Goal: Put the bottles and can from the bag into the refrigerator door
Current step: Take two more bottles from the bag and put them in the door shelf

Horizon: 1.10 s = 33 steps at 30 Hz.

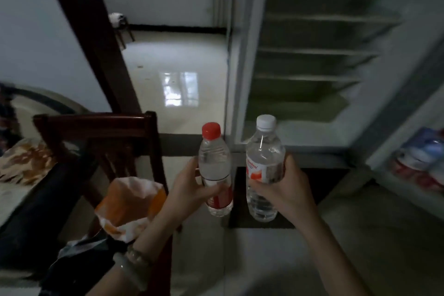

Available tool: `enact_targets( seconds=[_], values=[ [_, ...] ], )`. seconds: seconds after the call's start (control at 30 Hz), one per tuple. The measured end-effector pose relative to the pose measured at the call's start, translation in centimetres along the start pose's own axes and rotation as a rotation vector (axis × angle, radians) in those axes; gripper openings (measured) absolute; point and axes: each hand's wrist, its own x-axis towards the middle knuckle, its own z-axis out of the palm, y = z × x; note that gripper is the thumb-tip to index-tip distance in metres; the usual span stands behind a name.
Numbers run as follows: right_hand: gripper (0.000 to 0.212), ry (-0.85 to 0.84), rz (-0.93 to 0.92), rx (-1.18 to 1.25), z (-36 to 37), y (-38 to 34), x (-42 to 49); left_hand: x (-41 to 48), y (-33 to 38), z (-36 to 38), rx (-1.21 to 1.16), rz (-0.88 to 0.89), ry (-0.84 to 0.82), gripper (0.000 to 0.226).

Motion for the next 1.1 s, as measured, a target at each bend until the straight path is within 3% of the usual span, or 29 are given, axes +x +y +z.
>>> enact_targets(
  seconds=[0.37,0.57,0.8,1.1],
  values=[
    [0.072,0.398,0.112,0.017,-23.0,9.8,-5.3,2.7,11.7,23.7,-0.021,0.224,-0.365,0.062],
    [0.058,0.565,0.216,-0.011,-33.4,15.6,-7.1,2.4,16.3,36.1,-0.09,0.261,-0.456,0.058],
    [0.065,0.716,0.283,0.023,-41.2,20.7,-7.3,4.4,20.6,46.6,-0.168,0.291,-0.526,0.057],
    [0.073,0.929,0.355,0.049,-47.6,26.9,-2.9,9.3,21.8,59.7,-0.013,0.315,-0.585,0.063]
  ],
)
